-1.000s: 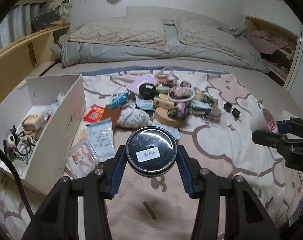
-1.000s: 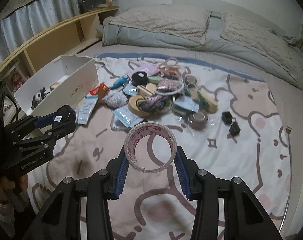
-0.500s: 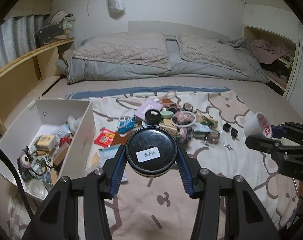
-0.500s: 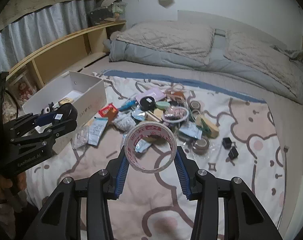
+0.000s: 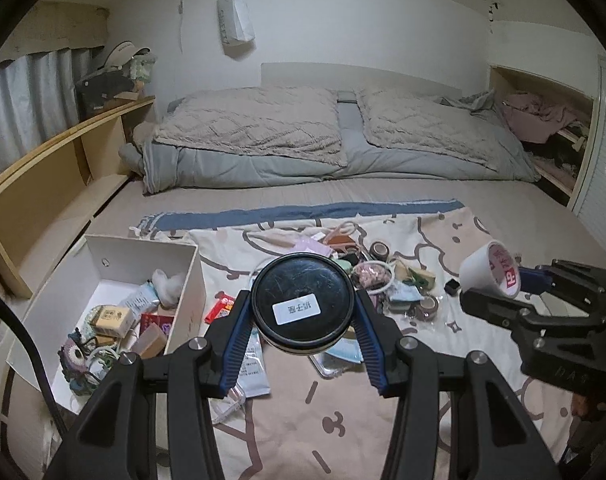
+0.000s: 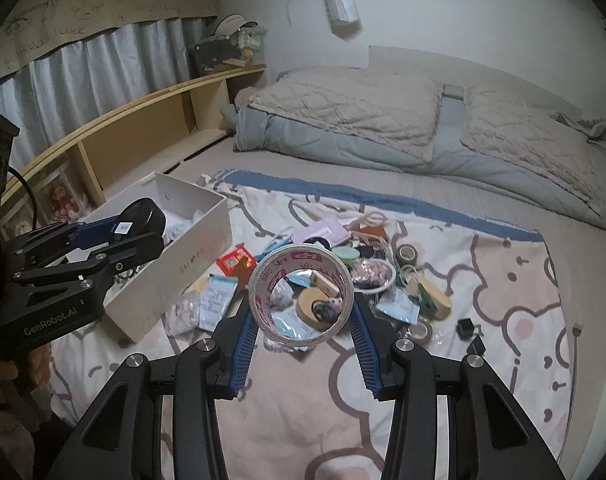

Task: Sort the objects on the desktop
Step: 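Carry the black jar with the left tool toward the white box while the right tool holds the tape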

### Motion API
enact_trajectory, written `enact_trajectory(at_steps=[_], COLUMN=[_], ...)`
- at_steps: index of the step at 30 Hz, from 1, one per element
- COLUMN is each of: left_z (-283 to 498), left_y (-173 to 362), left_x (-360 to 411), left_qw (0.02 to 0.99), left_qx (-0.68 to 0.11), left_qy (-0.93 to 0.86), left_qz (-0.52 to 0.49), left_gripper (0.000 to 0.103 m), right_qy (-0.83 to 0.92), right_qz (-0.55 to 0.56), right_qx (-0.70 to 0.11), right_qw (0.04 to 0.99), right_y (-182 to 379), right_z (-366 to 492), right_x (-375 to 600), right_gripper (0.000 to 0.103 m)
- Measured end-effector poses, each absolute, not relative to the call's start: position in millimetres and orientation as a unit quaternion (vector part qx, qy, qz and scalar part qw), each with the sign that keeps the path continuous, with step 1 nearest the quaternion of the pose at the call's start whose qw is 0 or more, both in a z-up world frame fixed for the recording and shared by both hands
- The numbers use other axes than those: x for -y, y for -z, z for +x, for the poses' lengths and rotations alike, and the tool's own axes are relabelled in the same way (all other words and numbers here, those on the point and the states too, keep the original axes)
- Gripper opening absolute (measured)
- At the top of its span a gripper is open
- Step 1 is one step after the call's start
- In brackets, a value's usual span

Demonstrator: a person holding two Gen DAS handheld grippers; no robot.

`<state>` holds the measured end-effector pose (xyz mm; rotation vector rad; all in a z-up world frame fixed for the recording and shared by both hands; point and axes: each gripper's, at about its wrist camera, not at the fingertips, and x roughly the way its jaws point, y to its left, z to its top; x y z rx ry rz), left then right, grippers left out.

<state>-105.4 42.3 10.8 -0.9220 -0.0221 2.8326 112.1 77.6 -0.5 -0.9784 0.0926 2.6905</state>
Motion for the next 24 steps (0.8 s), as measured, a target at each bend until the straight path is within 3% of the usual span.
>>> enact_trajectory(at_steps=[12,24], left_z=[-117.1,-146.2], left_y=[-36.7,-27.6], left_x=[-28.3,17.8], left_qw=[0.058,0.030], left_qx=[-0.006,0.007], left_qy=[-0.956,-0.956], left_qz=[-0.288,-0.291], left_gripper=[0.050,0.050], right_qy=[-0.937,-0.936], right_qz=[-0.316,-0.318], right_qx=[-0.032,-0.049], right_qw=[0.147,0.142], right_y=[-14.9,-7.0], right_z=[86.2,49.7], right_x=[-79.0,-79.8], right_gripper=[0.046,0.046])
